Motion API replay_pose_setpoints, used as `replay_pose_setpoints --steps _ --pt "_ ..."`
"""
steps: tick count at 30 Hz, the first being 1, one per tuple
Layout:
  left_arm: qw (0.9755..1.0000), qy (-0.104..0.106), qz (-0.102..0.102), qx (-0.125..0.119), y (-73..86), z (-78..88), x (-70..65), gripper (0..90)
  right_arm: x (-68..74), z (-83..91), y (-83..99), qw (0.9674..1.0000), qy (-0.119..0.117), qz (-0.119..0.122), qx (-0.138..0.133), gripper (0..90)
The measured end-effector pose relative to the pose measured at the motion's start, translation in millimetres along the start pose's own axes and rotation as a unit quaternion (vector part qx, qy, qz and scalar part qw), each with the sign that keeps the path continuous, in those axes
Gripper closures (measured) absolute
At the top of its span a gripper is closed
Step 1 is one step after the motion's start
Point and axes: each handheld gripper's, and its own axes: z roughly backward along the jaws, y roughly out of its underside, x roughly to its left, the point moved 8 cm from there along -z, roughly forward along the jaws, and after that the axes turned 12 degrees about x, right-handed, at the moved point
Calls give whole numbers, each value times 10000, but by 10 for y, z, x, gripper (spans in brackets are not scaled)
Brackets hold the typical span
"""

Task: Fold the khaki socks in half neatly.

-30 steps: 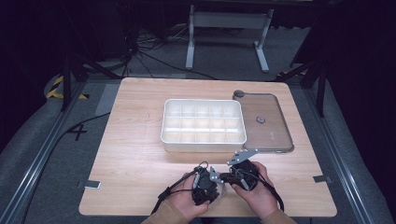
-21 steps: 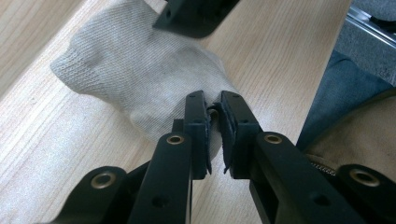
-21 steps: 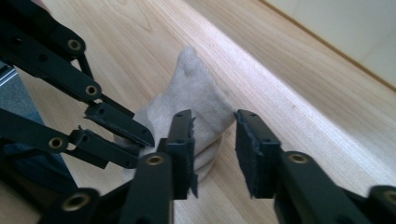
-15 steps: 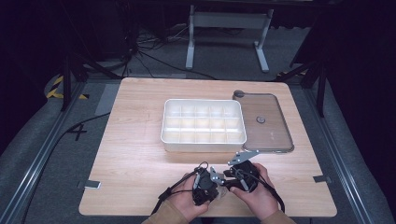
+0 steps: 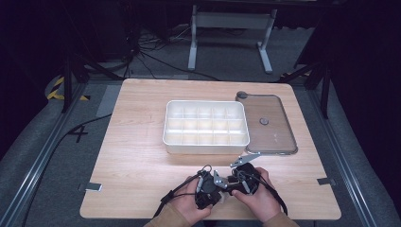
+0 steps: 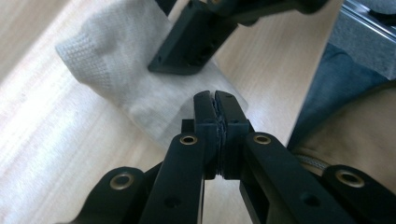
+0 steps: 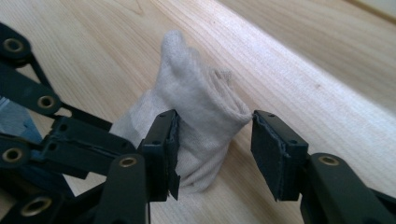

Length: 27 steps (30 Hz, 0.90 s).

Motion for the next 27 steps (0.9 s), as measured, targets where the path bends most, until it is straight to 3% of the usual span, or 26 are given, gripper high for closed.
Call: replay_pose_setpoints --steps 6,18,22,27 --pt "9998 165 41 124 37 -33 2 896 -13 -15 5 9998 -162 -111 20 525" --pt "9998 125 65 114 36 -49 -6 896 -24 -62 -12 9989 -392 -253 54 531" --pt "9999 53 50 101 42 -50 -5 897 -17 -81 -16 9975 -633 -307 43 558" --pt "9999 30 64 93 41 -54 -4 898 -9 -91 -16 9966 -760 -307 59 600"
